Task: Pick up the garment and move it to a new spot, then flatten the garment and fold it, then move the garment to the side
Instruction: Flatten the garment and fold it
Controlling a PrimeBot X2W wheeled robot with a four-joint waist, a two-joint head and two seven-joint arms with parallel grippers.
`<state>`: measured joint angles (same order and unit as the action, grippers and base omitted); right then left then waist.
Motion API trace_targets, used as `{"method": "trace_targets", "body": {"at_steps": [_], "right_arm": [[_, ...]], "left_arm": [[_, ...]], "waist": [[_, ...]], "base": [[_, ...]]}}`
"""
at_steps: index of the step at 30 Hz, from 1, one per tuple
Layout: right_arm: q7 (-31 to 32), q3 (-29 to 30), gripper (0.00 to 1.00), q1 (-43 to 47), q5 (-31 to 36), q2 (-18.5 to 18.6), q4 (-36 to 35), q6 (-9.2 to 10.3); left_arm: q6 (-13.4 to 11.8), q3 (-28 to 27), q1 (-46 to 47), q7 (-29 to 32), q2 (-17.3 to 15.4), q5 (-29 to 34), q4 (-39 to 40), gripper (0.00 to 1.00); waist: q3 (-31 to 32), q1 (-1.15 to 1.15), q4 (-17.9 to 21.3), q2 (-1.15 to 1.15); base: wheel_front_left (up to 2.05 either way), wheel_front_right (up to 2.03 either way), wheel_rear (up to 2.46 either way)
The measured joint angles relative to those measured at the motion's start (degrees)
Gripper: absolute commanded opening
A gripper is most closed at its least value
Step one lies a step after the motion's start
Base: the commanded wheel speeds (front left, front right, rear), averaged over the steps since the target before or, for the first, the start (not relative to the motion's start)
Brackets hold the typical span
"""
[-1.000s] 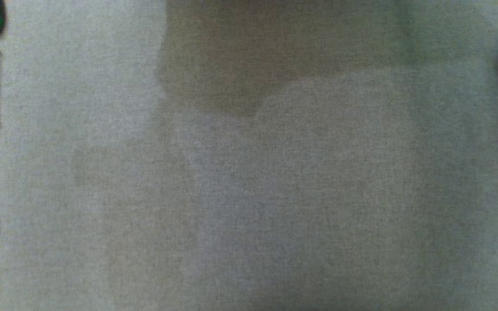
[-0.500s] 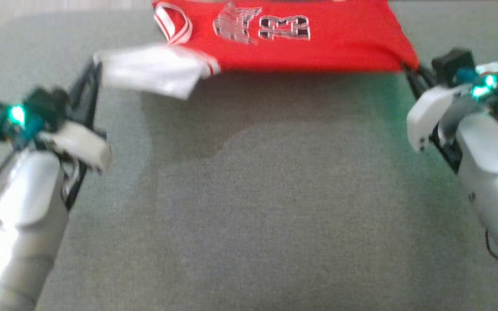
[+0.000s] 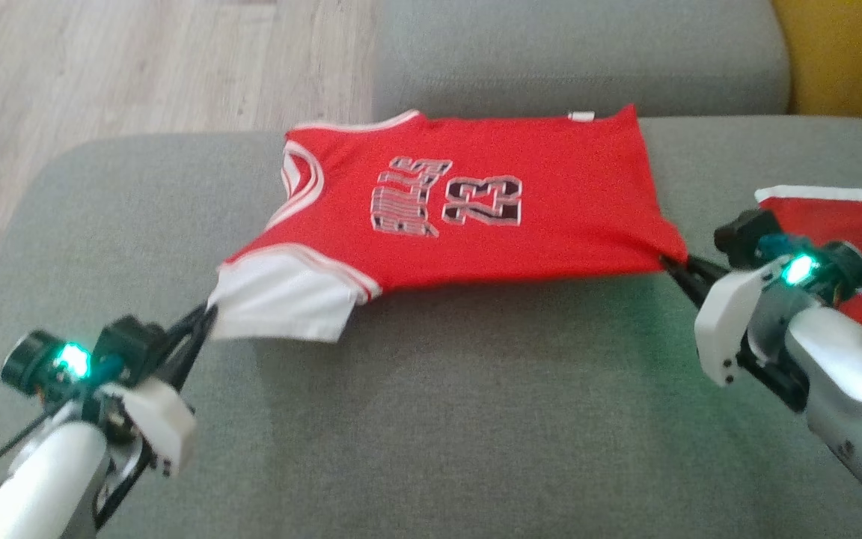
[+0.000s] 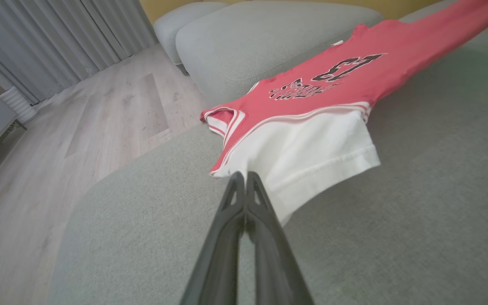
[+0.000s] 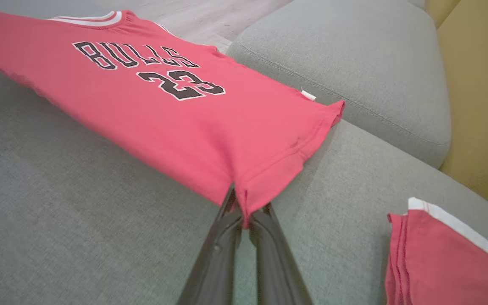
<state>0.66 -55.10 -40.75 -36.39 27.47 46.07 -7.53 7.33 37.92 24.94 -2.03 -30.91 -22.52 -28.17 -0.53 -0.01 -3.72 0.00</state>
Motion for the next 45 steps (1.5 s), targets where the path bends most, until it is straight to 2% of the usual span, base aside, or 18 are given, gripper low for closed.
{"method": "trace_targets", "body": {"at_steps": [11,18,26,33,39,45], "right_arm": [[8.25,-7.80,0.00,3.99,-10.14,7.44,-12.44,0.00],[9.28,-8.31,0.00,3.83,-11.52,8.95,-15.66,0.00],[9.45,-8.25,0.00,2.41,-11.95,8.93,-15.85,0.00],[9.43,-6.91,0.00,-3.07,-12.02,7.94,-14.22,0.00],[9.96,-7.59,0.00,-5.44,-12.01,6.03,-11.96,0.00],[10.96,-7.73,0.00,-9.97,-12.04,4.37,-8.21,0.00]], "left_arm": [[-6.53,-2.56,-13.17,10.10,-8.58,-5.46,22.62,0.00],[-8.86,-2.99,-14.91,12.56,-9.85,-5.81,27.21,0.00],[-8.55,-3.31,-11.10,13.65,-9.90,-5.73,26.17,0.00],[-6.48,-2.92,-3.41,15.17,-8.80,-5.12,21.14,0.00],[-3.71,-2.25,3.59,15.68,-7.79,-3.55,15.16,0.00],[-1.67,0.05,12.57,16.64,-5.20,-1.57,7.87,0.00]], "waist": [[3.09,0.01,0.81,0.00],[2.54,0.02,1.40,0.00],[0.31,0.01,1.60,0.00],[-3.66,0.03,1.60,0.00],[-6.63,0.03,1.90,0.00],[-10.24,0.03,2.33,0.00]], "base": [[0.00,0.00,0.00],[0.00,0.00,0.00],[0.00,0.00,0.00],[0.00,0.00,0.00],[0.00,0.00,0.00],[0.00,0.00,0.00]]}}
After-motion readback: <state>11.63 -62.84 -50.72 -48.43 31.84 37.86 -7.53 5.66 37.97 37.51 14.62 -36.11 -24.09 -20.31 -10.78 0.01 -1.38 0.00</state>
